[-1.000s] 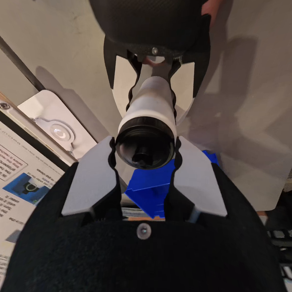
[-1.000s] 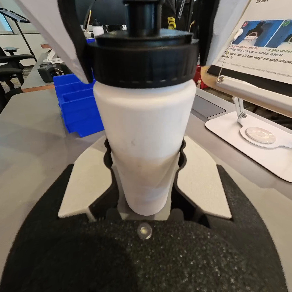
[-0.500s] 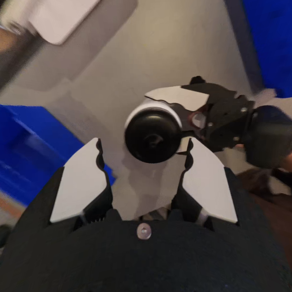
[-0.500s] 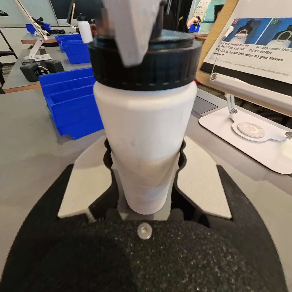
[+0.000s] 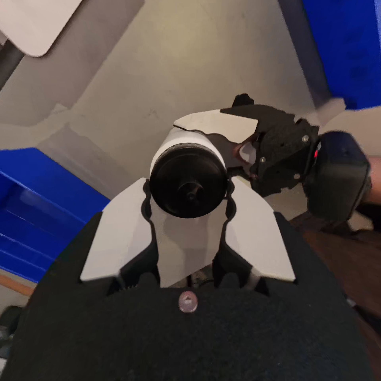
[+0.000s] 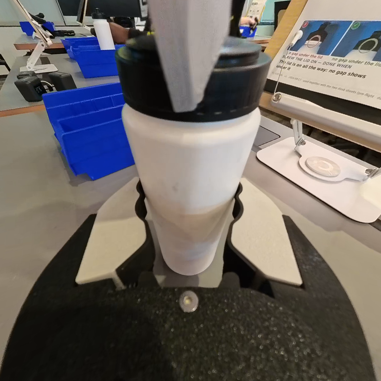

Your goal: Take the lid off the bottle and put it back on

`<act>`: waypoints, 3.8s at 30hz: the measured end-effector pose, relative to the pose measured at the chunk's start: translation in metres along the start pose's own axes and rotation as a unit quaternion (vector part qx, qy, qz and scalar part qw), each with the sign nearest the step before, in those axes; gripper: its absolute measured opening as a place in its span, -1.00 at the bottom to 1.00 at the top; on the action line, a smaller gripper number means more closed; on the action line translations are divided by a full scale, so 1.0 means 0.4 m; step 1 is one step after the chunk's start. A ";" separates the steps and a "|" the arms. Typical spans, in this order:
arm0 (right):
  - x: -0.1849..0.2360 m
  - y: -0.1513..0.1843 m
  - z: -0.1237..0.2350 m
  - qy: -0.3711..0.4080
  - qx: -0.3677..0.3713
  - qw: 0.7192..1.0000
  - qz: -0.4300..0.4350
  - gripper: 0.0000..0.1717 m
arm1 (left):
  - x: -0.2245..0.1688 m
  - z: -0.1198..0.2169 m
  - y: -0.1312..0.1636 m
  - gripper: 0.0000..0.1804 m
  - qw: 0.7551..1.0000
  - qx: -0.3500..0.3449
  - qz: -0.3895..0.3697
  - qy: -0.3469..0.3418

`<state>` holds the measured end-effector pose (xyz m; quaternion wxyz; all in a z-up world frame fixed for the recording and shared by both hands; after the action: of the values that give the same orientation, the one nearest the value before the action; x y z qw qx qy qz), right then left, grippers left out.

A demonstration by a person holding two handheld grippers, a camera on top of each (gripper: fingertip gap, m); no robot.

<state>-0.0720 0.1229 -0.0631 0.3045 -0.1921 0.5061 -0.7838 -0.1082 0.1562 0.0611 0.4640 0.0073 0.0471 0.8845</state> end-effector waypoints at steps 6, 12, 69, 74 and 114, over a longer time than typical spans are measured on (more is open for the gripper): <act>-0.006 0.003 0.000 -0.021 -0.013 1.000 0.003 -0.03 | -0.001 0.000 -0.010 -0.22 0.978 0.032 -0.202 -0.031; -0.002 0.006 -0.004 -0.047 -0.028 0.998 0.016 -0.03 | -0.013 -0.014 0.005 -0.19 0.882 0.072 -0.442 -0.146; 0.007 0.004 -0.007 -0.027 -0.005 0.999 0.016 -0.04 | 0.010 0.027 -0.013 -0.32 0.947 0.118 -0.297 -0.034; 0.006 0.006 -0.008 -0.025 -0.002 1.000 0.018 -0.04 | -0.017 0.030 -0.025 -0.34 0.886 0.129 -0.436 -0.086; 0.007 0.014 -0.010 -0.014 0.006 1.000 0.005 -0.05 | 0.008 -0.029 0.010 -0.15 0.991 0.061 -0.119 -0.018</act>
<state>-0.0749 0.1221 -0.0698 0.3162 -0.1984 0.4979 -0.7828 -0.1140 0.1558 0.0498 0.5653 0.0459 0.0935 0.8183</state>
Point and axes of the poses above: each gripper's, where its closed fingertips meet, z back along the fingers, y out of its underside, x = y × z across the jaws, the point moved 7 cm from there along z, back along the fingers, and after that the axes turned 11 degrees about x, right-handed, at the moved point
